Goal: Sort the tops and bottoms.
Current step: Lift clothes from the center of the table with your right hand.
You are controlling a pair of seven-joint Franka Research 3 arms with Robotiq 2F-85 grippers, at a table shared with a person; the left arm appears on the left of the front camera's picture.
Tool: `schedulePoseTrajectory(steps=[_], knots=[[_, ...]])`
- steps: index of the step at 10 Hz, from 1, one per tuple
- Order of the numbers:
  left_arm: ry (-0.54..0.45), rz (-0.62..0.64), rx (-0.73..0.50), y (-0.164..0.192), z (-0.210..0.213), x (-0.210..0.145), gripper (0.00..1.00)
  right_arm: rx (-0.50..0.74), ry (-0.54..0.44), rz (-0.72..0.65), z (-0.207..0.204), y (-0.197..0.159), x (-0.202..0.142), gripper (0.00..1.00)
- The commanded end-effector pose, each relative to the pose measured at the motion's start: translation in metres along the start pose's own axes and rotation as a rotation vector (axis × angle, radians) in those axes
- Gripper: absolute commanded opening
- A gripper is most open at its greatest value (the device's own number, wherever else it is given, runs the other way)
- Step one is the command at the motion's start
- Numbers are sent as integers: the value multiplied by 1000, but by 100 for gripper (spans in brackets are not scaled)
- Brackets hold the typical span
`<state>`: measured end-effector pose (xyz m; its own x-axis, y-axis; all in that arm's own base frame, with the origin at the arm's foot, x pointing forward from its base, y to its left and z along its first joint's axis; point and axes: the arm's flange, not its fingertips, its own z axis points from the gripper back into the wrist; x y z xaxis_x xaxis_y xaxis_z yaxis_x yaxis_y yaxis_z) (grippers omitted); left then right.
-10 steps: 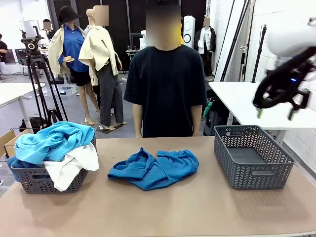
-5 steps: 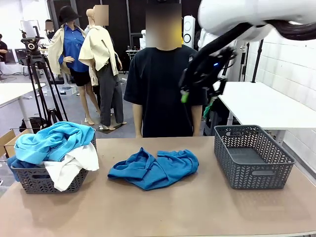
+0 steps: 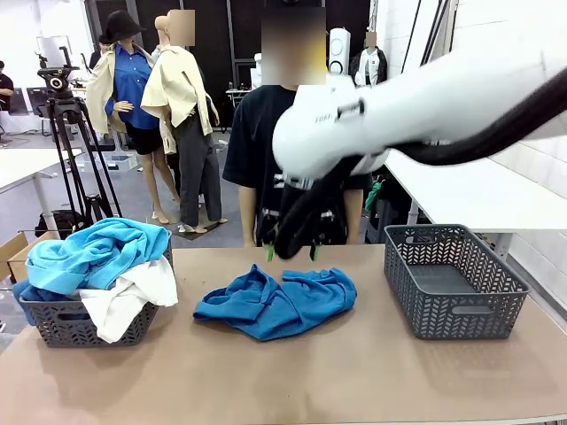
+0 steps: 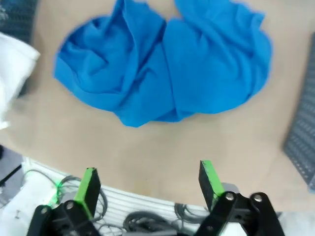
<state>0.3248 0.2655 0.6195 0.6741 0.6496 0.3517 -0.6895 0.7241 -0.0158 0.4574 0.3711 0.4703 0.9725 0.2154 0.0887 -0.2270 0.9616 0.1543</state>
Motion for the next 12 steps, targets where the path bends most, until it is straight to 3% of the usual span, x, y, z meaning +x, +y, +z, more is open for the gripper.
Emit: schedulePoseTrajectory(steps=[1,2,7,8,12], knots=[[10,-12,2,2,2,2,100,-63,32,-28,-22,-3,-14,100],[10,-12,2,2,2,2,100,0,0,0,0,0,0,100],[10,-12,2,2,2,2,100,-12,-16,-7,1,3,2,100],[10,-12,2,2,2,2,100,-19,11,69,-21,12,16,100],[10,-12,2,2,2,2,100,-94,93,99,-86,32,51,100]])
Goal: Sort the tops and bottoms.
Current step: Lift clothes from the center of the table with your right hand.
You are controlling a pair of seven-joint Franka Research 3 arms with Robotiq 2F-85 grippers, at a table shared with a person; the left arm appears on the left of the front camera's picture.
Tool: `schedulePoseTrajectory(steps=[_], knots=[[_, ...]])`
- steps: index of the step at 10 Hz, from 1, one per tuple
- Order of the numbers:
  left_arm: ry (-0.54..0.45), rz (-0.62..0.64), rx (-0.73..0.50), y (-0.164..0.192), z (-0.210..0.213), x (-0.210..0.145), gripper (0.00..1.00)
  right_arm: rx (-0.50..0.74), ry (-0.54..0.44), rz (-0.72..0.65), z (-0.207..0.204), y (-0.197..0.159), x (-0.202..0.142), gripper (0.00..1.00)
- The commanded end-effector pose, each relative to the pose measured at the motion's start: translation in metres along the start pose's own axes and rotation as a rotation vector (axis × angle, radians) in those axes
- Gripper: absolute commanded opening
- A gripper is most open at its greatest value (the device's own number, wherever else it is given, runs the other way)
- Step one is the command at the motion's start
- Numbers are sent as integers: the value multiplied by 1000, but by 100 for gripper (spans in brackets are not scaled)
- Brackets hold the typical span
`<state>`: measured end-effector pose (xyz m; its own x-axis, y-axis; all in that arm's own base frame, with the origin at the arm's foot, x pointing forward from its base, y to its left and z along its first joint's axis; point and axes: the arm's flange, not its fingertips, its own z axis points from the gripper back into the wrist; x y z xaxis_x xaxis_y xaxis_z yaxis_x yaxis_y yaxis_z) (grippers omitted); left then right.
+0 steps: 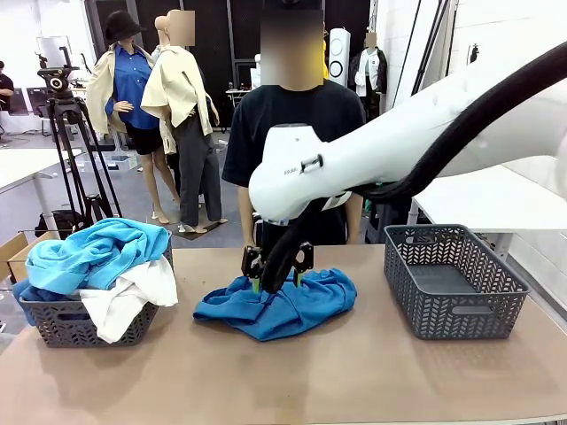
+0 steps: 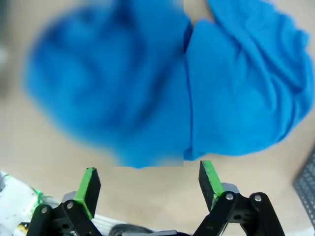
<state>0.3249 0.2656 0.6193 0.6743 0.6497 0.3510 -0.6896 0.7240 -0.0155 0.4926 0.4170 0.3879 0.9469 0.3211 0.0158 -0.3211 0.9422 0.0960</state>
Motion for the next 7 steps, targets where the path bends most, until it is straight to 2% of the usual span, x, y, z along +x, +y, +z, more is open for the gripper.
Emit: schedulePoseTrajectory(steps=[1,4,7], knots=[[9,-12,1,2,2,2,100,-38,46,15,-3,7,19,100],[9,-12,1,2,2,2,100,-34,116,29,-37,9,26,100],[9,-12,1,2,2,2,100,-70,140,36,-59,13,27,100]])
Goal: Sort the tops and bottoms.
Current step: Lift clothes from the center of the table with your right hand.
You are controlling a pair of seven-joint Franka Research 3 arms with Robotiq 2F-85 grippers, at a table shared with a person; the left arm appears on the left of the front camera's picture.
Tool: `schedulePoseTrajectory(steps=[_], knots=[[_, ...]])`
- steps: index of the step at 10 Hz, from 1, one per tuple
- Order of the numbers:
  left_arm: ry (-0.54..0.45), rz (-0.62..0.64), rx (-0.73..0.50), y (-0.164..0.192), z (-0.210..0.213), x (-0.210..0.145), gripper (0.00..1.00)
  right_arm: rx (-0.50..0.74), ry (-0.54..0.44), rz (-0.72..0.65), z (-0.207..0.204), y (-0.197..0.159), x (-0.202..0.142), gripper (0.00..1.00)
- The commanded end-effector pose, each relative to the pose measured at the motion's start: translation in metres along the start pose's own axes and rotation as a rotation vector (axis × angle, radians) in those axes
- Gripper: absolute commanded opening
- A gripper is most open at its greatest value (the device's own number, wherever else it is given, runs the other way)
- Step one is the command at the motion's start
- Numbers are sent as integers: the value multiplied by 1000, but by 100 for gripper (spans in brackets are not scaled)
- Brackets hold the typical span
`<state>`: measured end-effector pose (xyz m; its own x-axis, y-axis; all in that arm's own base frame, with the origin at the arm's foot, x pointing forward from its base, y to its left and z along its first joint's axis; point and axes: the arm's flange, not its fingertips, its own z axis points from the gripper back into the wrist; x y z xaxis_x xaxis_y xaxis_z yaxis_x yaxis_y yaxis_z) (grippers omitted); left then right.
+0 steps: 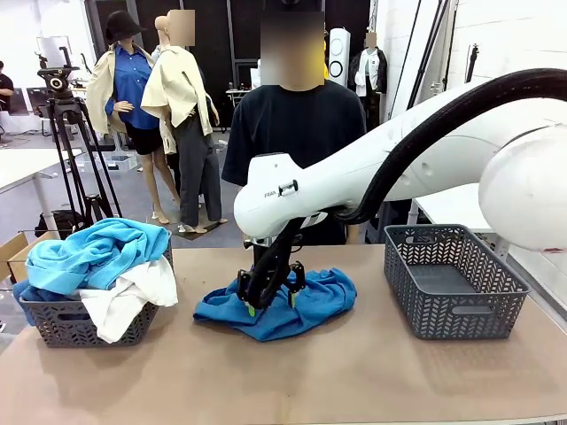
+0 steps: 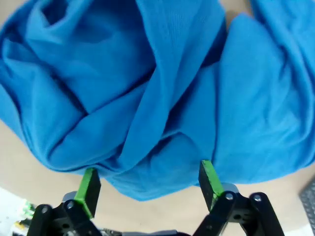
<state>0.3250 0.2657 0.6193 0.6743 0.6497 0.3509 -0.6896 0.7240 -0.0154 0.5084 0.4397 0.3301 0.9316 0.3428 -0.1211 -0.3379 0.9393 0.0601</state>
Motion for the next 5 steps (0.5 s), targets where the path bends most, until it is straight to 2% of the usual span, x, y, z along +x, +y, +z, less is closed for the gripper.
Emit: schedulePoseTrajectory(steps=[1,5], knots=[[9,-12,1,2,2,2,100,-23,19,26,-5,3,7,100],[9,-12,1,2,2,2,100,-145,31,-11,-22,13,11,100]])
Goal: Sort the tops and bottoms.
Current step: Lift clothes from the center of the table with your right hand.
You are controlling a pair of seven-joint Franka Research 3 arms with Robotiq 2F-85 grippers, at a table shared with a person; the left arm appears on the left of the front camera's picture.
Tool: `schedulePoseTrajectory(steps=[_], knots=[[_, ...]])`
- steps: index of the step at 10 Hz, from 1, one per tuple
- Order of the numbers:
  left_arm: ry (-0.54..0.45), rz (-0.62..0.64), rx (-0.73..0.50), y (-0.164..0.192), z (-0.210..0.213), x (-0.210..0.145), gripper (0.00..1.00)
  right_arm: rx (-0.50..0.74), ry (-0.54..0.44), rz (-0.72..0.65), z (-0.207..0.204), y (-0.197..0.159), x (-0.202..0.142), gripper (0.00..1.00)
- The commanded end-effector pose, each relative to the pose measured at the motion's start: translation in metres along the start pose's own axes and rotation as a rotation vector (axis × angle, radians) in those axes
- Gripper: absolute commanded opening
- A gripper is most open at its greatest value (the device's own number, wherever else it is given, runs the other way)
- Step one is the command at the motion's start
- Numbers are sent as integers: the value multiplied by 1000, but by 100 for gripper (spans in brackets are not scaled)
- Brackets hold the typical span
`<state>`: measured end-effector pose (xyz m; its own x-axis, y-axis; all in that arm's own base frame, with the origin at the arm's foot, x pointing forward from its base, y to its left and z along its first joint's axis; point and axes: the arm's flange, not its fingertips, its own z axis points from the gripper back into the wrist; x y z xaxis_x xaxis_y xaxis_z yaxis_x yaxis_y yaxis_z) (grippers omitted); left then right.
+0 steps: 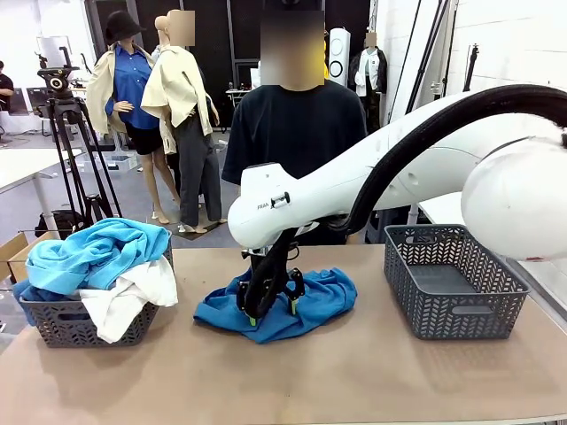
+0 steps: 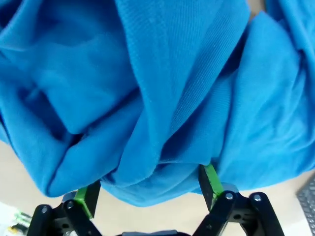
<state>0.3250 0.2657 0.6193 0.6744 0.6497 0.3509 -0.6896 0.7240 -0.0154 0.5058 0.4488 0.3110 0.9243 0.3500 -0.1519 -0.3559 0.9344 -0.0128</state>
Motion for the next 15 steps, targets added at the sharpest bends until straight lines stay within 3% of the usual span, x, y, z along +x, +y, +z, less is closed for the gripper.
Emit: schedulePoseTrajectory(steps=[1,2,7,12,15], knots=[[9,-12,1,2,2,2,100,-86,-5,-26,-2,7,9,100],[9,-12,1,2,2,2,100,-83,-8,-22,-2,8,9,94],[9,-12,1,2,2,2,100,-78,-10,-8,-5,10,7,3],[9,-12,1,2,2,2,100,-75,-9,11,-4,10,5,0],[9,-12,1,2,2,2,100,-62,-34,31,18,1,1,0]])
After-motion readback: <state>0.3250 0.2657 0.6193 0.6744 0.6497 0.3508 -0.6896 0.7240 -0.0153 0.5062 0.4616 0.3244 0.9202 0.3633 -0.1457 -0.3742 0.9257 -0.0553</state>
